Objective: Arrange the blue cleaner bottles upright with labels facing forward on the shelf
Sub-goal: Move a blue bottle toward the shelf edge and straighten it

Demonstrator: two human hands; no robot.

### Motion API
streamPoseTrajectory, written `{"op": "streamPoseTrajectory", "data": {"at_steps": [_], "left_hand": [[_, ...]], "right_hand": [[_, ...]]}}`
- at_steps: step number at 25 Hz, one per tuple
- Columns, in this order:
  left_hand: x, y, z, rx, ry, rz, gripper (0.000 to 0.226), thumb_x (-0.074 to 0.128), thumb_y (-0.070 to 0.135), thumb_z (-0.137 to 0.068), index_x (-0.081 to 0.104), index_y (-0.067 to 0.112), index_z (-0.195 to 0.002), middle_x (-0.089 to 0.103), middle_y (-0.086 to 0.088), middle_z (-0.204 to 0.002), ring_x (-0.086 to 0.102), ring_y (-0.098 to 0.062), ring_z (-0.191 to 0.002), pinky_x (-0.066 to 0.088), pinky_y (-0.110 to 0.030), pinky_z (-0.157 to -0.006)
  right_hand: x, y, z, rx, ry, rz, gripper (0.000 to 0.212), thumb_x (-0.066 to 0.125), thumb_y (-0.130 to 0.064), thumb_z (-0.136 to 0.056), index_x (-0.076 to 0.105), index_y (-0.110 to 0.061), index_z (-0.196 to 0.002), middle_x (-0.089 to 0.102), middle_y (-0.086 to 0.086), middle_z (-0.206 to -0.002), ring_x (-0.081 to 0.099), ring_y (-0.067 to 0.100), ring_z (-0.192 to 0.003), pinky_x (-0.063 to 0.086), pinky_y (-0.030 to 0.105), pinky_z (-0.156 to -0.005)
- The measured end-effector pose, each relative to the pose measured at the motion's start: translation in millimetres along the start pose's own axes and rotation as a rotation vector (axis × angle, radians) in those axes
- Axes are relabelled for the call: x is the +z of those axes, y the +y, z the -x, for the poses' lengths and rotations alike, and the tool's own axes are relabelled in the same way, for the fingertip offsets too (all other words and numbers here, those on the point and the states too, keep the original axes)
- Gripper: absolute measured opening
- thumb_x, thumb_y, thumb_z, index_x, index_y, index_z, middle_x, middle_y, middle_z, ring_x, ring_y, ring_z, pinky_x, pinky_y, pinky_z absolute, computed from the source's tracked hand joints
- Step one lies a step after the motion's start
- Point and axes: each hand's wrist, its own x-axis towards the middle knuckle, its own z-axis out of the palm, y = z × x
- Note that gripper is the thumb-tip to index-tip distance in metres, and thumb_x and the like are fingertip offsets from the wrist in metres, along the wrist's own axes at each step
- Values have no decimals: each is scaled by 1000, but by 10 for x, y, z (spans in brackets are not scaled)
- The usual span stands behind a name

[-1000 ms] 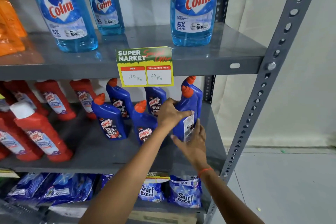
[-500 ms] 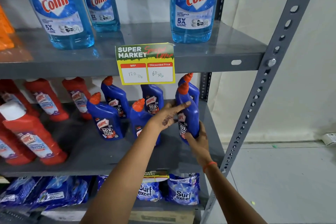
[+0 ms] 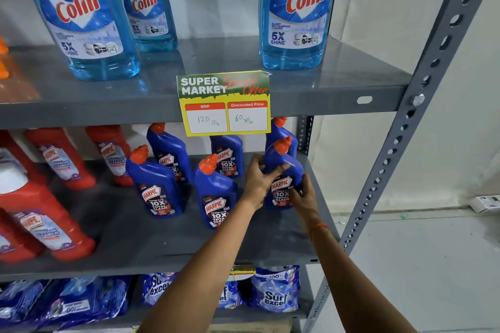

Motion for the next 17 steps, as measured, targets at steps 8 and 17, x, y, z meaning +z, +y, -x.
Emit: {"op": "streamPoseTrajectory", "data": {"at_steps": [8,17], "left_hand": [[-39,-508,283,-223,-21,-57,43,31,35,-99,34,20,-140,45,-5,-141,44,-11,-118,34,-26,-97],[-21,-637,814,-141,-118,-206,44,38,32,-98,35,17,-138,46,-8,-141,45,-21,-127,36,-26,-96]], "right_hand": [[-55,203,88,173,21,254,38,44,8,-84,51,-1,-120,62,19,-114,57,29,-105,48,37,-90],[-207,116,647,227,87,259,37,34,5,-86,50,-6,-118,61,13,-110,56,26,-99,47,37,-86]]}}
